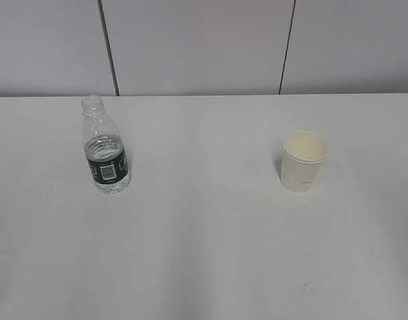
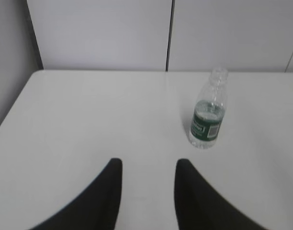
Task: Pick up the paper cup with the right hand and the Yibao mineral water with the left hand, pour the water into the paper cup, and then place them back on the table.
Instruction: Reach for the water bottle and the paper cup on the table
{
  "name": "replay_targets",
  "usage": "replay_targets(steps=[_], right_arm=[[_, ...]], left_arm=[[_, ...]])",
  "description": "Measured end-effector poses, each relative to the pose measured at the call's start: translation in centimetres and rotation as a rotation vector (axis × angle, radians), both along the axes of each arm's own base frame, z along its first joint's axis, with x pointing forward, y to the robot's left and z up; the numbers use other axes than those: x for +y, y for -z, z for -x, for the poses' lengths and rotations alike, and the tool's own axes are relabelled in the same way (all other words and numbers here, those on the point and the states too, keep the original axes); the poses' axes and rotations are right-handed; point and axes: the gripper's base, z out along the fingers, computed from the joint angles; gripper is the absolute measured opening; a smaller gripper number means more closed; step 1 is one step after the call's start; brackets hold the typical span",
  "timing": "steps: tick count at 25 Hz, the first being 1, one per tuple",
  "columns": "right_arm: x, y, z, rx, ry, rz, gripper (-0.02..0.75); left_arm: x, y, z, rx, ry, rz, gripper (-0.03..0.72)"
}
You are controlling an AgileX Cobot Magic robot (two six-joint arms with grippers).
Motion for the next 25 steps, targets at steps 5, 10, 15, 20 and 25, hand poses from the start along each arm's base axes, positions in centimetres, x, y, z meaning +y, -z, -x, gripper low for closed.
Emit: replay_targets(steps=[5,10,15,20,25], right_arm=[[0.5,-0.5,-2.9,-0.008,-0.029,-0.002,0.585],[1.2,-0.7,-6.2,-0.030,-0.069,-0.007,0.585],[1.8,-0.2,-9.4,-0.026,-0.108,-0.003,0.585],[2.4,1.1,-12.5,-0.005,-0.142,-0.019,0.585],[3.0,3.2,-14.8,-0.011,-0.186,-0.041,0.585]], left_arm=[[0.0,-1.6,-3.1,-0.049,-0.003,0.002,0.241],[0.1,-2.8,-7.5,-0.093,-0.003,0.021,0.241],[0.1,-2.2,-11.9,-0.096,-0.010,0.039,0.241],[0.3,0.1,-15.5,-0.096,-0.023,0.039,0.241],[0.4,3.7,-17.5,-0.072,-0.041,0.053,0.241]])
